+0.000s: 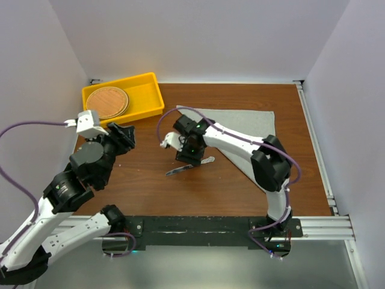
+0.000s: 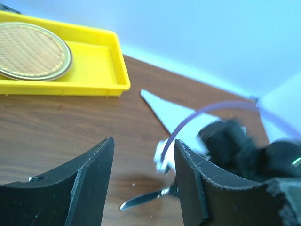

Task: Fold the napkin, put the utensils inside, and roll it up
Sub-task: Grab a utensil with the right arm

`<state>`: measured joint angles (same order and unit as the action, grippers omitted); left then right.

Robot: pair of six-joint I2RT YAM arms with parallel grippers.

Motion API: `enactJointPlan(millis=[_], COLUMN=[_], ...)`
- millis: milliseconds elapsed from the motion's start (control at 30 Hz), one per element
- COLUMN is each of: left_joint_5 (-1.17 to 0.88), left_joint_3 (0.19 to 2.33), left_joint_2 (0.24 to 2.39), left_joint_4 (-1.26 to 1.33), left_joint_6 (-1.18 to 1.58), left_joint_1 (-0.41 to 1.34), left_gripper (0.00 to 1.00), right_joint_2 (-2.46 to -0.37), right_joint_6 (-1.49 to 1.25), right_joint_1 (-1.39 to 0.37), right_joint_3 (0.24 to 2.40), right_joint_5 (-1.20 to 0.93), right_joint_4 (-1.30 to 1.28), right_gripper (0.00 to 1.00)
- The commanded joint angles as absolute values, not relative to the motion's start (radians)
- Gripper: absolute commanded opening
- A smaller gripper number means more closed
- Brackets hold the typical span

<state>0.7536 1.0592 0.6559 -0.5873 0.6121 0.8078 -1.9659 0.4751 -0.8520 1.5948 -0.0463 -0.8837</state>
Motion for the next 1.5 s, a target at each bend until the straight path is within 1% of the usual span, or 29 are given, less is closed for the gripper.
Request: enactJointPlan(millis=[0, 167, 267, 433, 567, 800, 900, 933, 967, 1033, 1067, 1133, 1167, 1267, 1367, 1467], left_joint_5=[0.905, 0.917, 0.893, 0.884, 0.879, 0.88, 0.881, 0.882, 0.884, 0.888, 0.891, 0.893, 0.893, 0.885, 0.877, 0.868], left_joint_3=[1.114, 1.143, 1.149, 1.146, 1.144, 1.154, 1.147, 1.147, 1.147, 1.147, 1.146, 1.143, 1.143, 1.144, 1.15, 1.157], left_joint_2=[0.647, 0.675, 0.687, 0.695, 0.707, 0.727, 0.724, 0.724, 0.724, 0.726, 0.726, 0.726, 0.727, 0.729, 0.738, 0.75], left_joint_4=[-0.644, -0.641, -0.637, -0.635, -0.626, -0.601, -0.581, -0.578, -0.574, -0.575, -0.572, -0.571, -0.569, -0.566, -0.569, -0.575], left_joint_6=[0.672, 0.612, 0.591, 0.565, 0.538, 0.485, 0.463, 0.46, 0.457, 0.457, 0.459, 0.462, 0.462, 0.459, 0.454, 0.454], left_joint_1=[0.808, 0.807, 0.808, 0.807, 0.808, 0.807, 0.807, 0.807, 0.807, 0.807, 0.807, 0.807, 0.808, 0.808, 0.807, 0.807], left_gripper=[0.59, 0.59, 0.59, 0.59, 0.6, 0.62, 0.62, 0.62, 0.63, 0.63, 0.63, 0.63, 0.63, 0.63, 0.63, 0.63], right_joint_2=[-2.026, -2.077, -2.091, -2.114, -2.14, -2.187, -2.191, -2.191, -2.192, -2.189, -2.189, -2.194, -2.201, -2.224, -2.243, -2.189], right_joint_6=[0.578, 0.598, 0.617, 0.638, 0.653, 0.667, 0.666, 0.661, 0.658, 0.643, 0.637, 0.623, 0.618, 0.575, 0.497, 0.419], right_joint_1=[-0.928, -0.957, -0.96, -0.957, -0.953, -0.896, -0.881, -0.881, -0.881, -0.881, -0.882, -0.884, -0.89, -0.907, -0.911, -0.91], right_joint_3=[1.646, 1.652, 1.655, 1.678, 1.71, 1.715, 1.687, 1.675, 1.648, 1.62, 1.596, 1.582, 1.582, 1.594, 1.618, 1.585], right_joint_5=[-0.032, 0.015, 0.028, 0.063, 0.029, -0.032, -0.048, -0.048, -0.045, -0.049, -0.049, -0.052, -0.054, -0.037, -0.011, -0.018], right_joint_4=[-0.956, -0.953, -0.95, -0.957, -0.968, -0.973, -0.973, -0.97, -0.962, -0.953, -0.945, -0.945, -0.949, -0.956, -0.973, -0.91], right_gripper=[0.56, 0.51, 0.51, 0.52, 0.55, 0.53, 0.45, 0.38, 0.29, 0.24, 0.18, 0.13, 0.08, 0.0, 0.0, 0.0])
